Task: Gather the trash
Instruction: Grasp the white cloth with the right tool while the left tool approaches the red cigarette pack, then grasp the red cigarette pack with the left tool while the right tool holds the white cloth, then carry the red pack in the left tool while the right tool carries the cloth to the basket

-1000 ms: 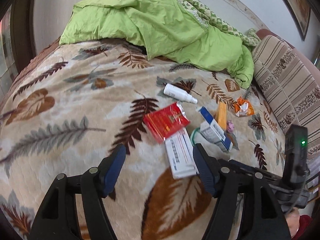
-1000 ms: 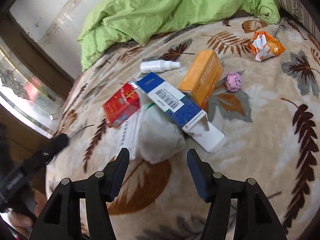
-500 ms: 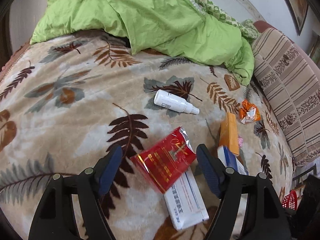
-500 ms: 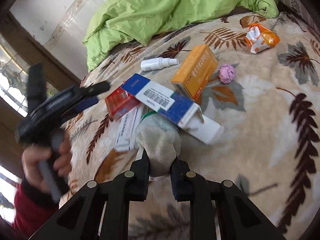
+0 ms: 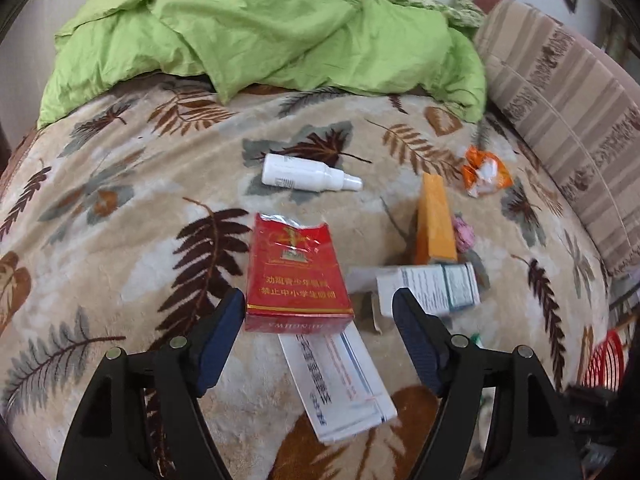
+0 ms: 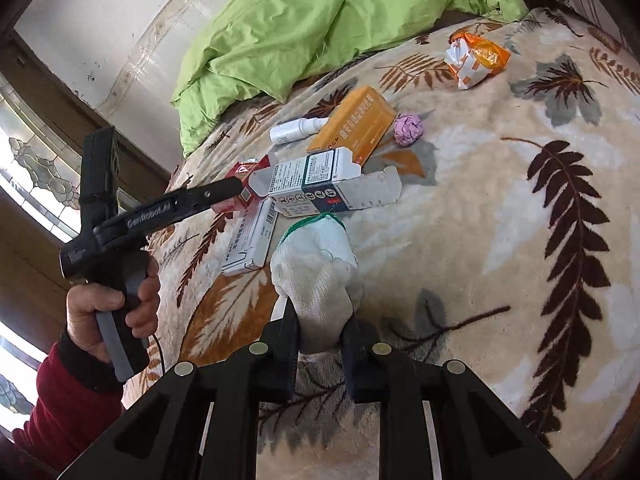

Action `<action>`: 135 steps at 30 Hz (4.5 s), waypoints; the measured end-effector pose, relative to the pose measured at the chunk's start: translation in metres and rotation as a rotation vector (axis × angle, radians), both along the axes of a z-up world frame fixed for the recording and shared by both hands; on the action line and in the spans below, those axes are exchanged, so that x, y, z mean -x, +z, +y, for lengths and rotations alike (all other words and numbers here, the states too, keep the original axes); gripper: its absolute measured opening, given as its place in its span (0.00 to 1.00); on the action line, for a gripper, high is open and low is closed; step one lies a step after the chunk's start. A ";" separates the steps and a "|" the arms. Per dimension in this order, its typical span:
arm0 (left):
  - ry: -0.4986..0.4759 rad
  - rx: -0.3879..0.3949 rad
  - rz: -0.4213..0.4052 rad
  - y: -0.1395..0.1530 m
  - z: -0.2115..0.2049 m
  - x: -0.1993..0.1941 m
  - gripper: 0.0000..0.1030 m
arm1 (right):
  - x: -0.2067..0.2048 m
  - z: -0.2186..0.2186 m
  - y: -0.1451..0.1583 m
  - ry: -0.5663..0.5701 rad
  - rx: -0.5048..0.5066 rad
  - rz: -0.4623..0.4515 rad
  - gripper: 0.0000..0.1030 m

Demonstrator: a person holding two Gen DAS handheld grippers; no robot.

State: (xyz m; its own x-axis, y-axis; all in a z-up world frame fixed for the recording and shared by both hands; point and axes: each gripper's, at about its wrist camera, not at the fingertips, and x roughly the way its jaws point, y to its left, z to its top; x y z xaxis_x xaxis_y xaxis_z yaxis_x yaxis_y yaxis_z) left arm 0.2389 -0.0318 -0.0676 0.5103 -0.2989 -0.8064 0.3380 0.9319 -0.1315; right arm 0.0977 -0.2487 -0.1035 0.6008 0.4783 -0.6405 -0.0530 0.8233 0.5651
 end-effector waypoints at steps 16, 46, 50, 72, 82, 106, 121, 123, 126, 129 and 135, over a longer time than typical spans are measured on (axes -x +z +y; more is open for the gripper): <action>0.151 -0.085 0.180 -0.041 -0.016 -0.065 0.56 | 0.002 -0.002 0.002 0.000 -0.003 -0.030 0.18; 0.257 0.089 0.081 -0.027 0.066 0.106 0.55 | 0.015 0.007 0.014 -0.018 0.107 -0.084 0.18; 0.280 0.054 0.055 -0.033 0.062 0.102 0.56 | 0.020 0.010 0.017 -0.012 0.143 -0.098 0.18; 0.177 -0.062 -0.202 0.001 -0.007 0.190 0.55 | 0.035 0.005 0.024 -0.039 0.156 -0.126 0.18; 0.137 -0.111 -0.265 0.017 -0.027 0.212 0.55 | 0.060 -0.014 0.026 -0.067 0.101 -0.115 0.18; -0.004 -0.008 -0.253 0.048 -0.063 0.238 0.55 | 0.115 -0.061 0.050 -0.168 0.042 -0.125 0.18; -0.133 0.046 -0.223 0.063 -0.107 0.254 0.55 | 0.152 -0.106 0.065 -0.254 -0.001 -0.145 0.18; -0.156 0.046 -0.224 0.063 -0.116 0.255 0.55 | 0.160 -0.117 0.065 -0.280 -0.002 -0.143 0.18; -0.202 0.057 -0.210 0.063 -0.133 0.257 0.55 | 0.171 -0.133 0.065 -0.324 -0.005 -0.138 0.18; -0.262 0.066 -0.193 0.064 -0.157 0.260 0.55 | 0.190 -0.159 0.067 -0.392 0.002 -0.130 0.18; -0.451 0.117 -0.119 0.065 -0.226 0.276 0.55 | 0.239 -0.215 0.064 -0.556 0.033 -0.100 0.19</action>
